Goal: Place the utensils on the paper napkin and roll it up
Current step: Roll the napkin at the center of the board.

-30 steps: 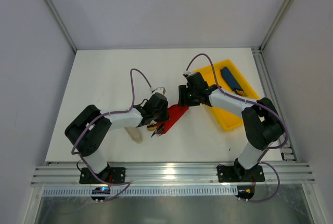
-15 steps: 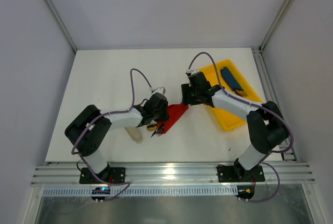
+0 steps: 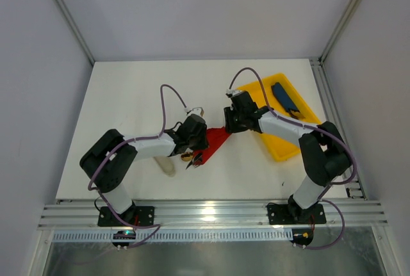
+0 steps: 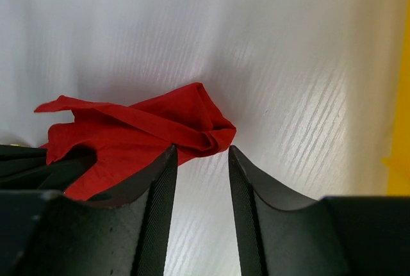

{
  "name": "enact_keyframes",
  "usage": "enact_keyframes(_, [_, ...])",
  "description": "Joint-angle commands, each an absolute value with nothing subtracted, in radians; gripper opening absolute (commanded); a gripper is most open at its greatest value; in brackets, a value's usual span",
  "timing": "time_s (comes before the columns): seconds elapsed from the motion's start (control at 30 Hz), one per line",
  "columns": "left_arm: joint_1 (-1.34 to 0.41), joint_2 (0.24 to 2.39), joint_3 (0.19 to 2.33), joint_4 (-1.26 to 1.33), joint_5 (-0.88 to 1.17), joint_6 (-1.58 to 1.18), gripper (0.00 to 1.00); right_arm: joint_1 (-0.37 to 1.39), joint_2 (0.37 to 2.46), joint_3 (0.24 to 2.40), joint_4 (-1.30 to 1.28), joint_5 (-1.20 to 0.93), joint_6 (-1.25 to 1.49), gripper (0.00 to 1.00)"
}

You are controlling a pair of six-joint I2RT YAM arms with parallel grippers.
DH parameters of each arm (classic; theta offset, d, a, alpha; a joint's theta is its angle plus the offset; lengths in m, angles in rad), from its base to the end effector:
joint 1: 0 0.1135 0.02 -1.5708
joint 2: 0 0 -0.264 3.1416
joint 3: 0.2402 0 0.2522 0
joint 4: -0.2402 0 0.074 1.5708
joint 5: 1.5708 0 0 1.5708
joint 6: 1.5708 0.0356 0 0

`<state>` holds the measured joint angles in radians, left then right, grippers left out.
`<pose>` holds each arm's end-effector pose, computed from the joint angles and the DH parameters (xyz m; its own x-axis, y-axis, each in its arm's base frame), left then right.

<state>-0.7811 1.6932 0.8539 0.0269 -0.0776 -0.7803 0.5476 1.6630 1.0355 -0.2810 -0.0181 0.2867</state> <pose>0.2404 -0.2345 0.1538 -0.8336 -0.1612 -0.5284 0.1093 0.8894 -0.4438 0.2944 0.1803 0.1947 -0.7957 -0.1540 -0.5858 -0.3180 0.9293 0.1876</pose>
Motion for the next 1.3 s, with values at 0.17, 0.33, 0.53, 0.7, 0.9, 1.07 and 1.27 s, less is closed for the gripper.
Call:
enact_keyframes(0.17, [-0.782, 1.704, 0.836, 0.012, -0.091, -0.764, 0.00, 0.549, 1.736, 1.126, -0.244, 0.037, 0.281, 0.36])
enact_keyframes(0.33, [-0.782, 1.703, 0.836, 0.012, -0.089, -0.762, 0.00, 0.549, 1.782, 1.186, -0.271, 0.058, 0.278, 0.35])
enact_keyframes(0.53, [-0.784, 1.701, 0.834, 0.009, -0.092, -0.759, 0.00, 0.548, 1.825, 1.259, -0.320, 0.103, 0.278, 0.35])
enact_keyframes(0.7, [-0.782, 1.703, 0.834, 0.009, -0.091, -0.761, 0.00, 0.542, 1.874, 1.302, -0.365, 0.109, 0.275, 0.35])
enact_keyframes(0.9, [-0.784, 1.706, 0.839, 0.008, -0.091, -0.761, 0.00, 0.541, 1.766, 1.221, -0.287, 0.124, 0.270, 0.31])
enact_keyframes(1.07, [-0.784, 1.709, 0.841, 0.008, -0.087, -0.761, 0.00, 0.541, 1.674, 1.198, -0.342, 0.132, 0.287, 0.31])
enact_keyframes(1.27, [-0.782, 1.704, 0.839, 0.009, -0.084, -0.762, 0.00, 0.541, 1.617, 1.109, -0.337, 0.016, 0.302, 0.43])
